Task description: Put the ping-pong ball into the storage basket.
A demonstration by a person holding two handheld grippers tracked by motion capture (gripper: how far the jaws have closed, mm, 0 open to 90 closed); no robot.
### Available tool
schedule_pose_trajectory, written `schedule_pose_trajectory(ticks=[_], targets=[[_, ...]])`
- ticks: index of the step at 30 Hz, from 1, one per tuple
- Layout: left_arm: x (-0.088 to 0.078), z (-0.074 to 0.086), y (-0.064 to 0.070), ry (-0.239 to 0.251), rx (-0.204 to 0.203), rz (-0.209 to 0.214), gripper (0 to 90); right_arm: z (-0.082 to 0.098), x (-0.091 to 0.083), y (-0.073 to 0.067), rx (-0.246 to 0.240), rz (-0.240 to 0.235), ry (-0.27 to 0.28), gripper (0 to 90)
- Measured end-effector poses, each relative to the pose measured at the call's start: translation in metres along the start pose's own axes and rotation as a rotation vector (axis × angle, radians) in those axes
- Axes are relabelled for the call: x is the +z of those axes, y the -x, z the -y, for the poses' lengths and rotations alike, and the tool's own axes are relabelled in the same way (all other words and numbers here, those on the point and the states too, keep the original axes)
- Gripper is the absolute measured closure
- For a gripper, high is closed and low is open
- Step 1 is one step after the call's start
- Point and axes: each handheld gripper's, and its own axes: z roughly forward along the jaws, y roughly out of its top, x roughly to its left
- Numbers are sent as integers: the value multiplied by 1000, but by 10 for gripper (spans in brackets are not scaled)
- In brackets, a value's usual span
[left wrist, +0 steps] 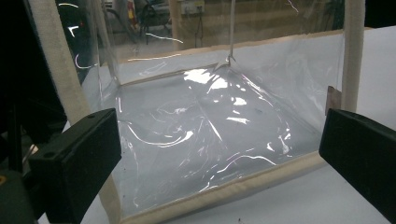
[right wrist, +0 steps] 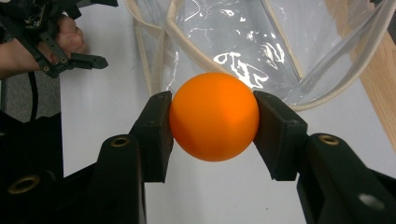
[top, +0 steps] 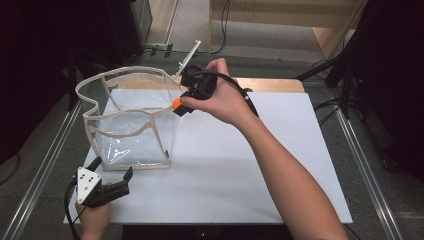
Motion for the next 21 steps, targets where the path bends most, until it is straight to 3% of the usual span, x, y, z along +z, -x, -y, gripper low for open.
schedule_pose_trajectory(ticks=[21], targets=[[0,0,-1,-2,2,2,0,-10,0,7,11,13,-8,484]])
